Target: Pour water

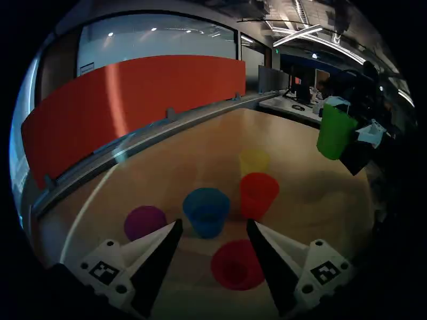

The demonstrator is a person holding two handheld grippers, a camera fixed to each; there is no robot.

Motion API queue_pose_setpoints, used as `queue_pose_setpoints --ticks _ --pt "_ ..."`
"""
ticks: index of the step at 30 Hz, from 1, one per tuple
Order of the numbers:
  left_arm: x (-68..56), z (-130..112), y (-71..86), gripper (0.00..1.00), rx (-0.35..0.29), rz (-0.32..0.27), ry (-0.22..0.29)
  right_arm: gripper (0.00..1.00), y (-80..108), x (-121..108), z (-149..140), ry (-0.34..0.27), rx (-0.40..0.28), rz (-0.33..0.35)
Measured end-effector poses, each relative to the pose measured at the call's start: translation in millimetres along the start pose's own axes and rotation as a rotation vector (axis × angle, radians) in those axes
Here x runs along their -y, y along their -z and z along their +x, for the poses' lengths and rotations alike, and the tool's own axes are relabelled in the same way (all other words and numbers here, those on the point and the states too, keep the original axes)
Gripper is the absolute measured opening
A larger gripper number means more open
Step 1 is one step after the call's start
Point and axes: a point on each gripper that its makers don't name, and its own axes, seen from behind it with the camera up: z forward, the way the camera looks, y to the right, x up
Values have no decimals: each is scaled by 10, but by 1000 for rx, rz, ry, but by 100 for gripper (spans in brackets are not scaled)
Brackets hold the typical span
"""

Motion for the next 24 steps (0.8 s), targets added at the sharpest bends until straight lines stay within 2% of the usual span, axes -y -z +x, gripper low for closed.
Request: queue_pose_setpoints --ticks 9,24 --pt "49 10 -123 89 24 -8 -5 92 11 -119 54 -3 -20 -19" --pt "90 -57 -412 89 109 -13 -14 92 62 -243 48 4 -19 -30"
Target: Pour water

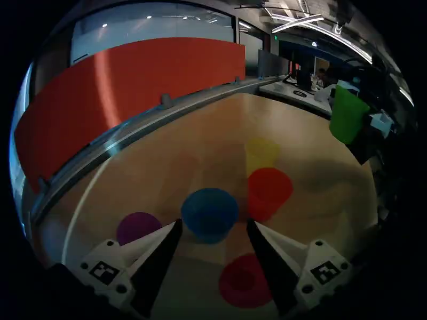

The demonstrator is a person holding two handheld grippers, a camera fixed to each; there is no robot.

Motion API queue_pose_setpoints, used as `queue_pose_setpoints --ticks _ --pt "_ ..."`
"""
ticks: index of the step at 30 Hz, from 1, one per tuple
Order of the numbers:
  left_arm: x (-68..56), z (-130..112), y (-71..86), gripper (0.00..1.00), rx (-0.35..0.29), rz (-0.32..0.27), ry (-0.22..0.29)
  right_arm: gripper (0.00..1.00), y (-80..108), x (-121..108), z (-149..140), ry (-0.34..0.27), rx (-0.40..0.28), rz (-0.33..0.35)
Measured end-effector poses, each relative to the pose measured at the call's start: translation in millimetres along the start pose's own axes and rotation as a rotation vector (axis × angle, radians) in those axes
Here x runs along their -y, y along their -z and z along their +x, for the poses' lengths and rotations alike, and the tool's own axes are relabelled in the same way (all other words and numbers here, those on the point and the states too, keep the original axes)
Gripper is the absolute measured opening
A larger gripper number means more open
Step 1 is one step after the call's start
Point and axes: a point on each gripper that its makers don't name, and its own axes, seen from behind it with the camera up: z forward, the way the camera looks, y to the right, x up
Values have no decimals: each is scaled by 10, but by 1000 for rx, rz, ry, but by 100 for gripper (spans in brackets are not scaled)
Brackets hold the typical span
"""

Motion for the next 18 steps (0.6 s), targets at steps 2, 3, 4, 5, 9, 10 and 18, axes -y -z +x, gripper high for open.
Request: queue_pose_setpoints --ticks 2,3,4,5,9,10,18 --pt "5 -18 -34 89 14 0 4 92 10 -11 2 1 0 -2" --pt "7 -26 -50 89 21 0 5 92 15 -15 3 1 1 -3" --pt "7 -33 -64 89 27 0 6 92 19 -19 2 2 1 -4" --pt "8 -40 -76 89 31 0 7 92 22 -22 1 3 1 -5" --pt "15 -61 -121 89 49 4 4 92 34 -32 -15 5 4 -9" --pt "22 -68 -135 89 54 8 3 93 37 -34 -20 5 4 -9" --pt "81 -118 -242 89 87 31 12 92 58 -43 -25 4 5 -11"
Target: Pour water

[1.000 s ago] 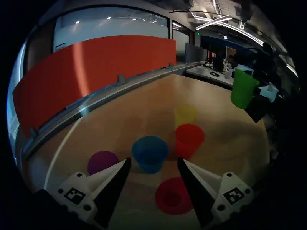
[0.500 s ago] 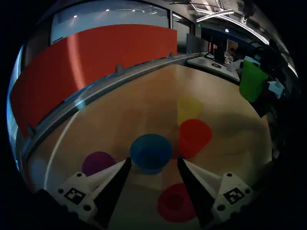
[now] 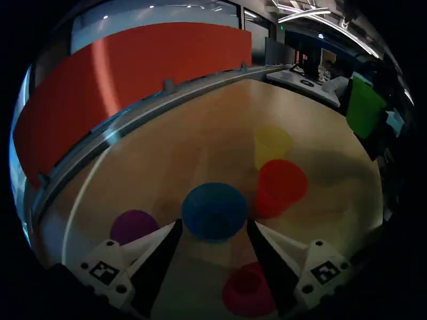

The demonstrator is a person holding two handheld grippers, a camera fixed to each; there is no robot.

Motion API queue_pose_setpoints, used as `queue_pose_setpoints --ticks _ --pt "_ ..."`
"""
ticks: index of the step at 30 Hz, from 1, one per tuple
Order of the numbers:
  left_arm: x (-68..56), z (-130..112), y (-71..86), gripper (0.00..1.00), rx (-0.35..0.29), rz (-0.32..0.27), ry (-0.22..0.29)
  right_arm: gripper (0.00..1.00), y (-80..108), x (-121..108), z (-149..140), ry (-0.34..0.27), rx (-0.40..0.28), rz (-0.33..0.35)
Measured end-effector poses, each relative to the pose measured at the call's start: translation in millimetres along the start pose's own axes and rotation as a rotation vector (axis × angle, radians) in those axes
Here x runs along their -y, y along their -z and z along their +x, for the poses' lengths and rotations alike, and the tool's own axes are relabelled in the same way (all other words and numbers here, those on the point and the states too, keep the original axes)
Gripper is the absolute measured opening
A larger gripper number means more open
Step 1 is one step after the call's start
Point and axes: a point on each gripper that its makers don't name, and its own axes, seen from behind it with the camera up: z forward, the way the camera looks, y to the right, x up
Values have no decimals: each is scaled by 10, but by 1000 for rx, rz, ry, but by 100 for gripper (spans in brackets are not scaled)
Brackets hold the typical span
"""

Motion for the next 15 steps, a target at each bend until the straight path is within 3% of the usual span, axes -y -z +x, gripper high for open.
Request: queue_pose_setpoints --ticks 15 --pt "4 -34 -146 89 26 6 10 92 20 5 -39 0 8 -1"
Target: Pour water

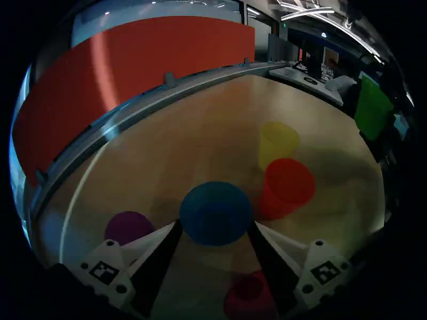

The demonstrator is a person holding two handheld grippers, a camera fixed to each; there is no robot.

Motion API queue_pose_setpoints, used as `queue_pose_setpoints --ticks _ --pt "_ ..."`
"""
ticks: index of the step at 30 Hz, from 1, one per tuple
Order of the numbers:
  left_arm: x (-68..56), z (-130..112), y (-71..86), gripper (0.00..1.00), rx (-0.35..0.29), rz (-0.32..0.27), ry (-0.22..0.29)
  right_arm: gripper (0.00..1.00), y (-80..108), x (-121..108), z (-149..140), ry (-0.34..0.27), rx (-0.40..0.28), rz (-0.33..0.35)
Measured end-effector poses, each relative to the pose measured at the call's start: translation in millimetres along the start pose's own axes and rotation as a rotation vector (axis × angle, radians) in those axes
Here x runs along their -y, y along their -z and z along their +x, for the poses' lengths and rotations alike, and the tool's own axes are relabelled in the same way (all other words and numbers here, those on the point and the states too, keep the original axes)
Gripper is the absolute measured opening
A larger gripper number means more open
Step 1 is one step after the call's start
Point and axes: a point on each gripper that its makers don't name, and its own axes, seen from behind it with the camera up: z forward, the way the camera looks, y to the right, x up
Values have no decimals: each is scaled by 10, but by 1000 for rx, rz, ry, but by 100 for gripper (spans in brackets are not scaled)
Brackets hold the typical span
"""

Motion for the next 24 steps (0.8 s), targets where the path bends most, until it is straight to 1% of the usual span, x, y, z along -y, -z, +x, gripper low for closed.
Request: queue_pose_setpoints --ticks 6,17,24 --pt "-5 -11 -37 89 0 6 -4 92 1 5 3 5 2 0" --pt "-1 23 -82 89 -2 14 5 92 5 23 -9 7 6 2" --pt "-7 31 -104 86 -6 23 2 93 13 18 -16 7 5 1"
